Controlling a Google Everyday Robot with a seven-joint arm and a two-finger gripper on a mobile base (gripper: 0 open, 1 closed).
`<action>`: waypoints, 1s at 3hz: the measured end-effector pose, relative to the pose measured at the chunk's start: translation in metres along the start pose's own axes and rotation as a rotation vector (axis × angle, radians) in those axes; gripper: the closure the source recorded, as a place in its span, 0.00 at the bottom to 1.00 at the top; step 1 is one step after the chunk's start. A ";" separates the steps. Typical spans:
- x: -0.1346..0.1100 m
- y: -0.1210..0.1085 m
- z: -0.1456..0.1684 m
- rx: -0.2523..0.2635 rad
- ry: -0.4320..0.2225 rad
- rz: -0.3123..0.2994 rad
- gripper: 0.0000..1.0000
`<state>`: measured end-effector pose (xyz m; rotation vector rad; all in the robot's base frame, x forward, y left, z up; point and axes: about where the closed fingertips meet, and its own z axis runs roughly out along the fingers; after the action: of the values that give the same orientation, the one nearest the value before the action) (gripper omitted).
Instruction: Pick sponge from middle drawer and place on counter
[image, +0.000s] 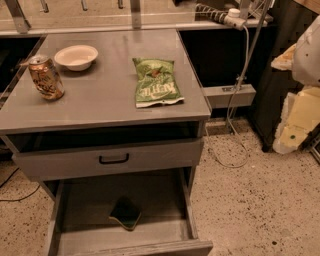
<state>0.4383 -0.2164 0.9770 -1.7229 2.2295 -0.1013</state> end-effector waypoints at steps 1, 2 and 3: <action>0.000 0.000 0.000 0.000 0.000 0.000 0.00; -0.006 0.004 0.002 0.027 -0.007 -0.003 0.00; -0.025 0.030 0.023 0.028 -0.018 0.009 0.00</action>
Offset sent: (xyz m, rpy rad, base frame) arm -0.0041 0.0146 -0.0100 -0.0021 -0.0484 -0.0028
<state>0.4230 -0.1817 0.9530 -1.6928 2.2121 -0.1147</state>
